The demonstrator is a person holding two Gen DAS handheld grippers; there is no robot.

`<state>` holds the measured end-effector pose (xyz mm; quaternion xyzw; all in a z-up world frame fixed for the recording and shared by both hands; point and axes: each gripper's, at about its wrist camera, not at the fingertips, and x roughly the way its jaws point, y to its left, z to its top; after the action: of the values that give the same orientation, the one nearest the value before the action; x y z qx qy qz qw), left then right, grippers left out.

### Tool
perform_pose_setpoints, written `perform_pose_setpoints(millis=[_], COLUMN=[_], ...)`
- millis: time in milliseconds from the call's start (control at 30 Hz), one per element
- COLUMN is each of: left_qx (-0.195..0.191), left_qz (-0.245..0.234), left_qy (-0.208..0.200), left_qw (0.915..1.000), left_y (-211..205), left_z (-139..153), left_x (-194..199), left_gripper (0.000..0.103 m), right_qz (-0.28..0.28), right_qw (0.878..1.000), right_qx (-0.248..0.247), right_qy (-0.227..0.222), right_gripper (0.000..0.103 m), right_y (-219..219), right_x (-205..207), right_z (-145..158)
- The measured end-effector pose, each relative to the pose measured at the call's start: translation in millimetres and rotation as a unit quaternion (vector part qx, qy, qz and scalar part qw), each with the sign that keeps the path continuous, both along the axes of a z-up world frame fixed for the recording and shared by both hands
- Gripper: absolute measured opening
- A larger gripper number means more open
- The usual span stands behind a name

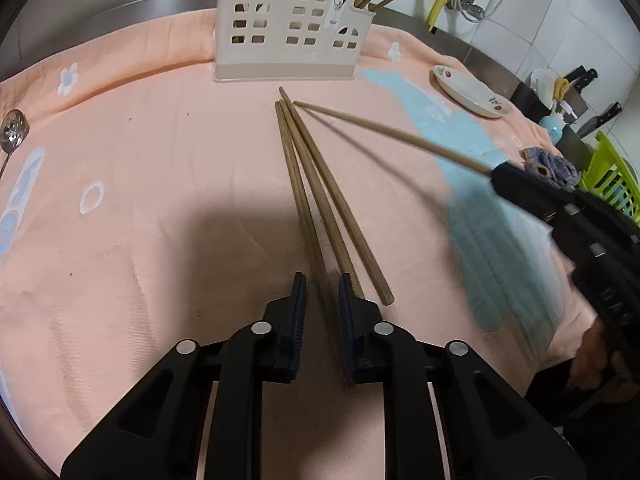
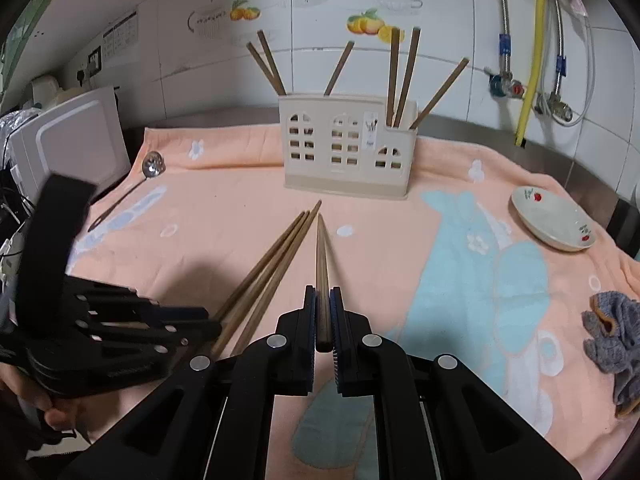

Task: Organize utensils
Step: 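Close the right gripper on a chopstick while the left gripper grasps another, then lift both held chopsticks up and carry them over the beige holder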

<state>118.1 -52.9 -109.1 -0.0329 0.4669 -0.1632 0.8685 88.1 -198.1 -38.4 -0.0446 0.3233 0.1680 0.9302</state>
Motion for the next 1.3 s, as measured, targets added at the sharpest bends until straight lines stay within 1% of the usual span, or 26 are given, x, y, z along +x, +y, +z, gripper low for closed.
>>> perform_pose_setpoints(millis=[100,233,367,433,733,833,967,1300], left_qx=[0.006,0.035,0.03,0.025,0.007,0.01,0.01,0.009], left_qz=[0.002,0.001,0.008,0.011,0.012,0.009,0.006,-0.002], left_qy=[0.0,-0.003,-0.008,-0.017,-0.082,-0.102,-0.125,-0.157], left_qw=[1.0,0.9994,0.9995,0.9995,0.9965,0.9947,0.9921,0.9876], left_y=[-0.5,-7.2,0.1,5.9,24.1,24.8,26.0,25.9], left_z=[0.2,1.9,8.8,16.3,67.0,80.4,97.0,126.7], left_x=[1.2,3.8,7.5,7.4,10.9,13.5,18.6,31.1], left_gripper=[0.011,0.009,0.008,0.007,0.006,0.005,0.005,0.005], right_qz=[-0.001,-0.002,-0.004,-0.007,-0.004,0.002,0.007,0.006], right_qw=[1.0,1.0,1.0,0.999,0.997,0.996,0.995,0.993], right_qx=[-0.002,-0.003,-0.005,-0.004,-0.012,-0.019,-0.018,-0.019], right_qy=[-0.009,-0.017,-0.026,-0.032,-0.07,-0.085,-0.093,-0.119], right_gripper=[0.007,0.007,0.007,0.007,0.007,0.007,0.007,0.007], right_y=[-0.1,-1.2,-3.6,-5.5,-4.9,-1.6,1.2,6.8], right_x=[-2.2,-3.9,-5.6,-5.3,5.4,8.8,14.4,26.9], right_z=[5.3,10.2,16.3,20.6,52.1,64.2,73.8,90.1])
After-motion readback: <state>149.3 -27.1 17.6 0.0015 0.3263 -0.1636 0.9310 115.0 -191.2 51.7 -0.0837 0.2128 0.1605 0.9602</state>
